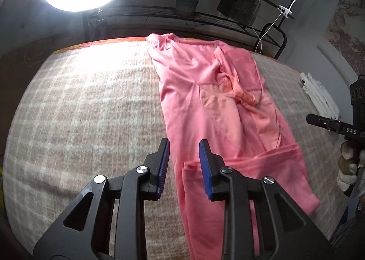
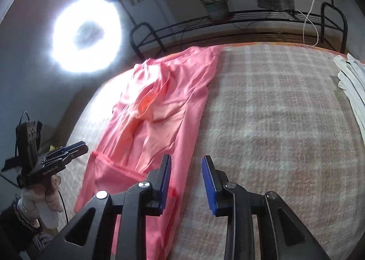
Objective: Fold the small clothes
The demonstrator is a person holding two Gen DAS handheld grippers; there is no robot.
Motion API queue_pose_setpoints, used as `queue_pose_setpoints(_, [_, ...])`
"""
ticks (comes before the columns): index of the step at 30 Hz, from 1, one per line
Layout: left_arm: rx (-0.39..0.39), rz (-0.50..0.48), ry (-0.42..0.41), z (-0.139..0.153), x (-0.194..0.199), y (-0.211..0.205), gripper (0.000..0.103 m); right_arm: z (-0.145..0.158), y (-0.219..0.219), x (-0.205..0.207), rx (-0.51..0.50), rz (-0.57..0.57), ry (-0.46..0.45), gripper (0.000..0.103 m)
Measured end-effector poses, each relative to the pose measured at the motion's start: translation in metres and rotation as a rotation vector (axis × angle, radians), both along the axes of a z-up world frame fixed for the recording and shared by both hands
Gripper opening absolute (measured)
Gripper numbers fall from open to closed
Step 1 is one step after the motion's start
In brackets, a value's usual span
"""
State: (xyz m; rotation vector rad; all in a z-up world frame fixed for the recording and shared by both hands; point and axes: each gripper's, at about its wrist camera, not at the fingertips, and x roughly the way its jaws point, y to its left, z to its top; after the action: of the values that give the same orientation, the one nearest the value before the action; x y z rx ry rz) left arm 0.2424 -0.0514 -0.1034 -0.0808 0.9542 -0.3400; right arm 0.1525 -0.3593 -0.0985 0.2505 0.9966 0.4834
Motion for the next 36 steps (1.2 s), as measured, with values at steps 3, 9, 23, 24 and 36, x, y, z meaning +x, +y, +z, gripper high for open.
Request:
queue_pose_setpoints(3, [-0.06,-0.008,0.011,0.006,0.021,0.003,0.026,0.002,-0.003,0.013,0.006,-0.005,-0.002,0.033])
queue_pose_setpoints(9, [-0.105,-0.085,0.036,0.015,0.072,-0.018,0.04,0.001,0.003,0.044,0.0,0.029,-0.015,0.036])
queue_pose_setpoints(23, [-0.106,-0.173,0.097,-0.018,0.187,-0.118,0.041,-0.033,-0.014,0.116,0.134,-0.024,0.02,0.036])
queue_pose_setpoints(24, [-0.104,-0.175,0.097,-0.02,0.191,-0.121,0.041,-0.036,-0.016,0.119,0.143,-0.029,0.024,0.036])
queue_pose_setpoints(36, [-0.11,-0.135,0.003,-0.005,0.193,-0.101,0.0,-0.048,-0.034,0.143,0.237,-0.06,0.043,0.039])
